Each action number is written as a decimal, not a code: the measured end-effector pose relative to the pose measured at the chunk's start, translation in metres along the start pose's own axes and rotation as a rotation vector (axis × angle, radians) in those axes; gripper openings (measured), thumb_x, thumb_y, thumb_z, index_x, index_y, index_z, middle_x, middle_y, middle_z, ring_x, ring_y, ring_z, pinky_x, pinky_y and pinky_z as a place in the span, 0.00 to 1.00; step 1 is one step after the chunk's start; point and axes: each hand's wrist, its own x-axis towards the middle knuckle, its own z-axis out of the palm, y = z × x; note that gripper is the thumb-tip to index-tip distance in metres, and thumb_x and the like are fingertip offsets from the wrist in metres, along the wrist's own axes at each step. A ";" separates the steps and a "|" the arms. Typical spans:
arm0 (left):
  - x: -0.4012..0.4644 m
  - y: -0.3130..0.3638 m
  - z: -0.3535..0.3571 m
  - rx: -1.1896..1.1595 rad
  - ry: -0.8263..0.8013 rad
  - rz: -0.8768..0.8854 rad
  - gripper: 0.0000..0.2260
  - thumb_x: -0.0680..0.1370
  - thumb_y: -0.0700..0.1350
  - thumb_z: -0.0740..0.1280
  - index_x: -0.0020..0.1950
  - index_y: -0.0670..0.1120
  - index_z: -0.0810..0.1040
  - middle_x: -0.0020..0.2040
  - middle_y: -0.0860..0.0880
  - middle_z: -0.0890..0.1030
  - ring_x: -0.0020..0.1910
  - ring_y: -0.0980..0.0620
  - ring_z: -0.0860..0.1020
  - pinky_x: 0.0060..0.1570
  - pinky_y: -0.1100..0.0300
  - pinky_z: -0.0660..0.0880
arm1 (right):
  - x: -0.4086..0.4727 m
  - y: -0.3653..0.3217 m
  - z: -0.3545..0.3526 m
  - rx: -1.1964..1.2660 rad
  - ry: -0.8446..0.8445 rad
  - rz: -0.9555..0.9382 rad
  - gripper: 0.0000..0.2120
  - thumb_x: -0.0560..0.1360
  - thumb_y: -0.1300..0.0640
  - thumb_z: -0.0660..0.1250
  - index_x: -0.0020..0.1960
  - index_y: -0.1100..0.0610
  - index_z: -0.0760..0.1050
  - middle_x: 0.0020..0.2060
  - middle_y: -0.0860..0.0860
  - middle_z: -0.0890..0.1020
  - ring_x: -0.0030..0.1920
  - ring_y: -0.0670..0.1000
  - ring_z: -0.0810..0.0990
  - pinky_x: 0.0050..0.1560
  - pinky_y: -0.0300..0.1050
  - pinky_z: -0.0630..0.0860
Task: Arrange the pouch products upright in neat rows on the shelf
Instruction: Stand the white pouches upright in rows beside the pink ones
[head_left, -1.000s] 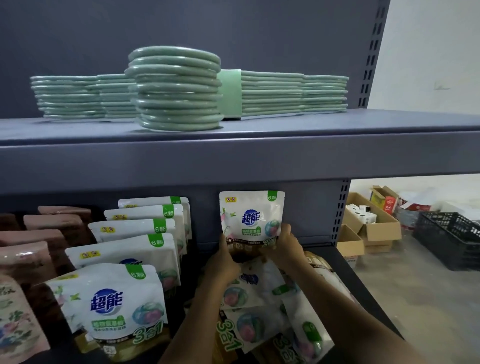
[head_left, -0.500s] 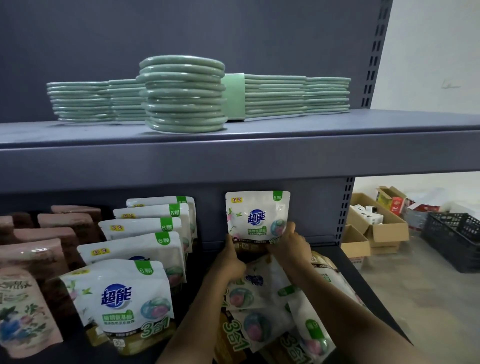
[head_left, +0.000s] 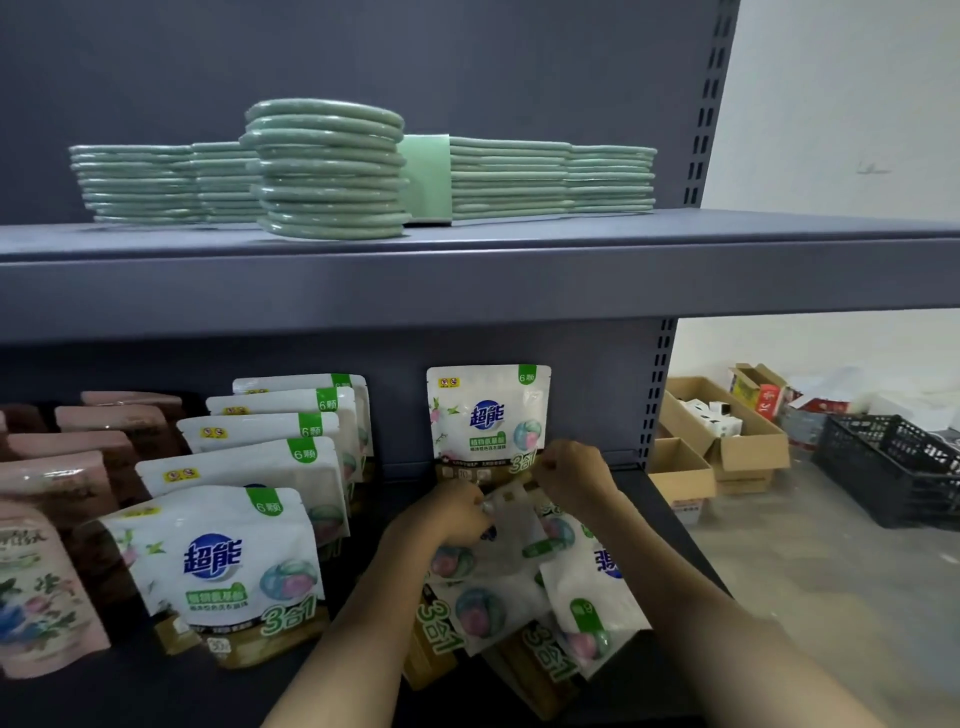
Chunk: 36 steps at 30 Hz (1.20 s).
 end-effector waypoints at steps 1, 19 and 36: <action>-0.003 0.001 0.001 -0.003 0.012 0.012 0.07 0.77 0.45 0.60 0.45 0.43 0.75 0.40 0.47 0.74 0.42 0.51 0.72 0.33 0.63 0.65 | -0.007 -0.001 -0.001 -0.001 0.003 -0.007 0.11 0.75 0.56 0.61 0.51 0.63 0.76 0.49 0.58 0.82 0.47 0.58 0.79 0.40 0.42 0.69; -0.035 -0.029 -0.022 -0.505 0.411 0.081 0.35 0.73 0.56 0.67 0.75 0.51 0.54 0.71 0.51 0.66 0.68 0.49 0.68 0.62 0.60 0.66 | -0.026 -0.007 -0.047 0.537 -0.161 -0.155 0.11 0.70 0.66 0.66 0.51 0.57 0.79 0.52 0.62 0.82 0.50 0.63 0.81 0.50 0.55 0.78; -0.034 -0.029 -0.027 -1.023 0.343 0.190 0.03 0.75 0.40 0.67 0.44 0.46 0.79 0.40 0.47 0.83 0.41 0.49 0.80 0.48 0.54 0.76 | -0.031 -0.002 -0.064 1.125 -0.006 -0.080 0.08 0.75 0.63 0.66 0.55 0.60 0.74 0.44 0.54 0.81 0.41 0.53 0.82 0.38 0.43 0.81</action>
